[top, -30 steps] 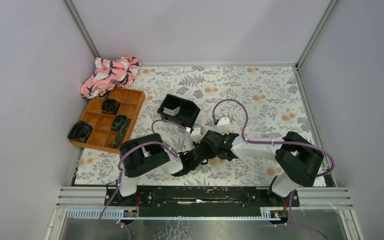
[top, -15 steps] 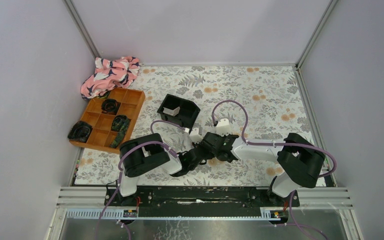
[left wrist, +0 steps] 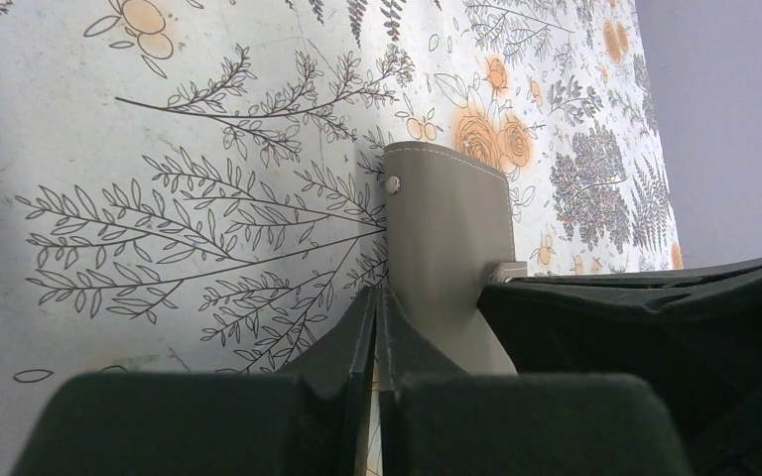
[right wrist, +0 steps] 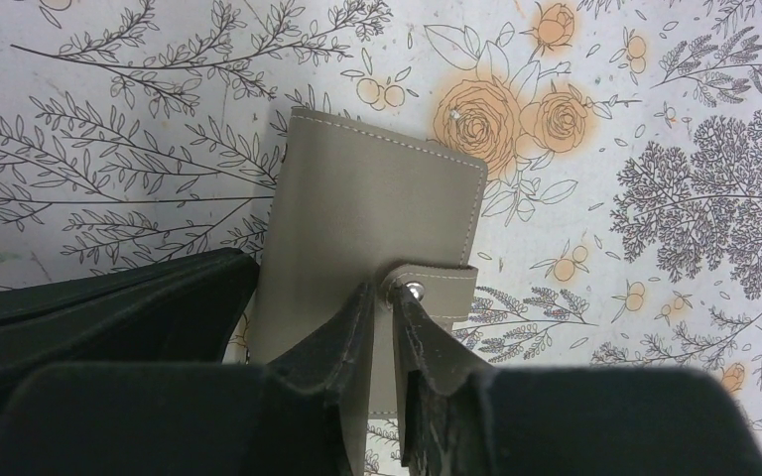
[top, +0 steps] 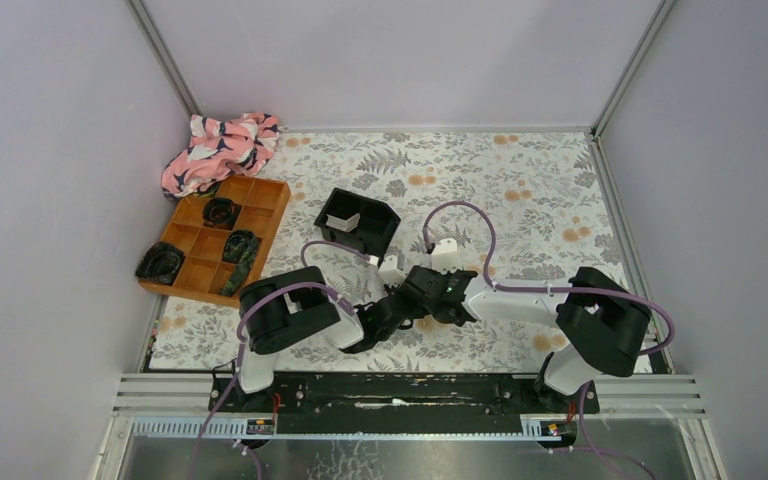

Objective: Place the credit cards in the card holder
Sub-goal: Close the card holder at the center of the board.

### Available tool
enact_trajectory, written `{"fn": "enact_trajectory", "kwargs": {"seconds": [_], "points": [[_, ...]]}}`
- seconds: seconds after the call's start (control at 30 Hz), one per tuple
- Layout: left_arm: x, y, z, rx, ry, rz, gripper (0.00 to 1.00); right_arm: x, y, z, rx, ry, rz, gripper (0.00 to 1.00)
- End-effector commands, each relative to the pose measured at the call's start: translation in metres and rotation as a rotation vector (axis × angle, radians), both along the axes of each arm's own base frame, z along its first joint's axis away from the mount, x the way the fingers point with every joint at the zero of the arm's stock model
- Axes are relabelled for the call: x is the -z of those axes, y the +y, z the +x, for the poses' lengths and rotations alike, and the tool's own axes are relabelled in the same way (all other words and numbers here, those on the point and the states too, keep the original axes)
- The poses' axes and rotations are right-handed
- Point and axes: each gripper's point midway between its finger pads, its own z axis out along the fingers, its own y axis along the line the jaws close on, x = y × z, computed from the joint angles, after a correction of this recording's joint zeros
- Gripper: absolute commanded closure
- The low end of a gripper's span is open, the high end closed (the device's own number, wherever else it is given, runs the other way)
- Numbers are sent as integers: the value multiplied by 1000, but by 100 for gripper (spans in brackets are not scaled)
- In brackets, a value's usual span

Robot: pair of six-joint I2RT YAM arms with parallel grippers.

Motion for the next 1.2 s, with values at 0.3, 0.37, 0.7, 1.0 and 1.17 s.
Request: {"fn": "enact_trajectory", "kwargs": {"seconds": [0.3, 0.37, 0.7, 1.0, 1.17], "points": [[30, 14, -11, 26, 46, 90, 95, 4, -12, -4, 34, -21, 6, 80], [30, 14, -11, 24, 46, 92, 95, 5, -12, -2, 40, -20, 32, 81], [31, 14, -11, 24, 49, 92, 95, -2, -5, 1, 17, -31, 124, 81], [31, 15, -10, 18, 48, 92, 95, -30, 3, 7, -10, -135, 272, 81], [31, 15, -10, 18, 47, 94, 95, -38, 9, 7, -24, -172, 352, 82]]}}
